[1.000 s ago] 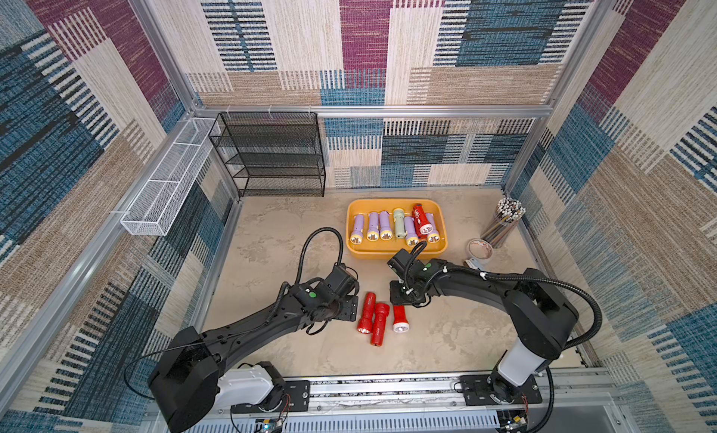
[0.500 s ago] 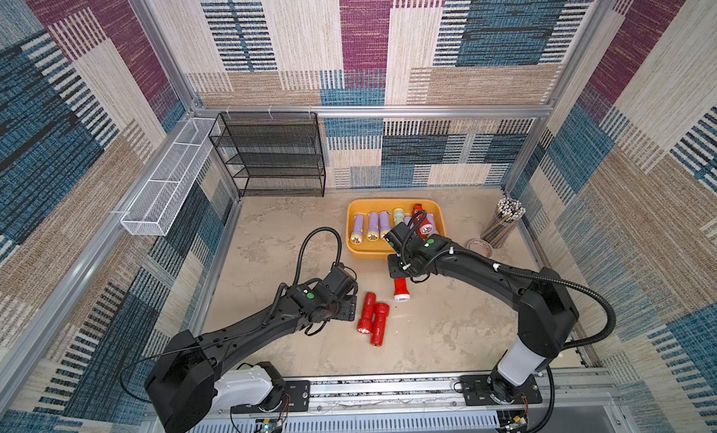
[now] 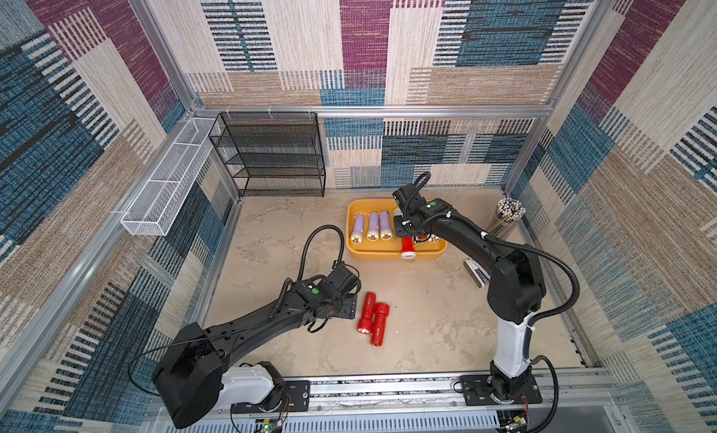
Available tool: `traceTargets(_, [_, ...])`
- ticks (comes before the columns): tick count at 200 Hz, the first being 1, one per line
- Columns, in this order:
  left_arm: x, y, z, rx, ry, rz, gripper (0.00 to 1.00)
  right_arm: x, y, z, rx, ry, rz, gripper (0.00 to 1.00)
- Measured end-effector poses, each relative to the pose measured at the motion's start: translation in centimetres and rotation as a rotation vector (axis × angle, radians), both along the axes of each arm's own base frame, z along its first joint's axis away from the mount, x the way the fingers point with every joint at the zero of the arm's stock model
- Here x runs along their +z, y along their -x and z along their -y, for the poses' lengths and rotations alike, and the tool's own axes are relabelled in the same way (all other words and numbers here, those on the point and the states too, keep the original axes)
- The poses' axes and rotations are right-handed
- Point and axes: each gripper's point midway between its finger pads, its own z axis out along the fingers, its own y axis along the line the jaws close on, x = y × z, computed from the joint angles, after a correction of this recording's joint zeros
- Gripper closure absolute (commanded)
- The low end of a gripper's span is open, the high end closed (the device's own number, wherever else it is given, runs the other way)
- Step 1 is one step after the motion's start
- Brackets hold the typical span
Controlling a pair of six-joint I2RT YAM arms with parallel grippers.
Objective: Put the flashlights into the storage boxes
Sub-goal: Place the flashlight at the storage box.
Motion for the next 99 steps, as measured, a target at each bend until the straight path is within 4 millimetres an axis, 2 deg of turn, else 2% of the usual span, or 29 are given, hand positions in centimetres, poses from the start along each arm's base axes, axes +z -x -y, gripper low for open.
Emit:
traceTargets(29, [-0.1,-0.7,0.3,0.006,-0.023,0.000,0.21,-0.6,-4.3,1.0,-0.010,0.046,0.030,0.64])
traceTargets(61, [-0.4,-1.2,0.3,0.016,-0.049,0.000,0.21,-1.5,-8.1,0.9,0.000,0.098,0.058,0.63])
traceTargets(80, [-0.5,-1.5,0.3,0.020,-0.057,0.000,0.21,-2.2,-9.9,1.0,-0.006,0.125,0.071,0.62])
traceTargets(99, [-0.6,-1.9,0.3,0.029,-0.065,0.002,0.21,-3.0,-10.9,1.3,-0.007,0.151,0.069,0.61])
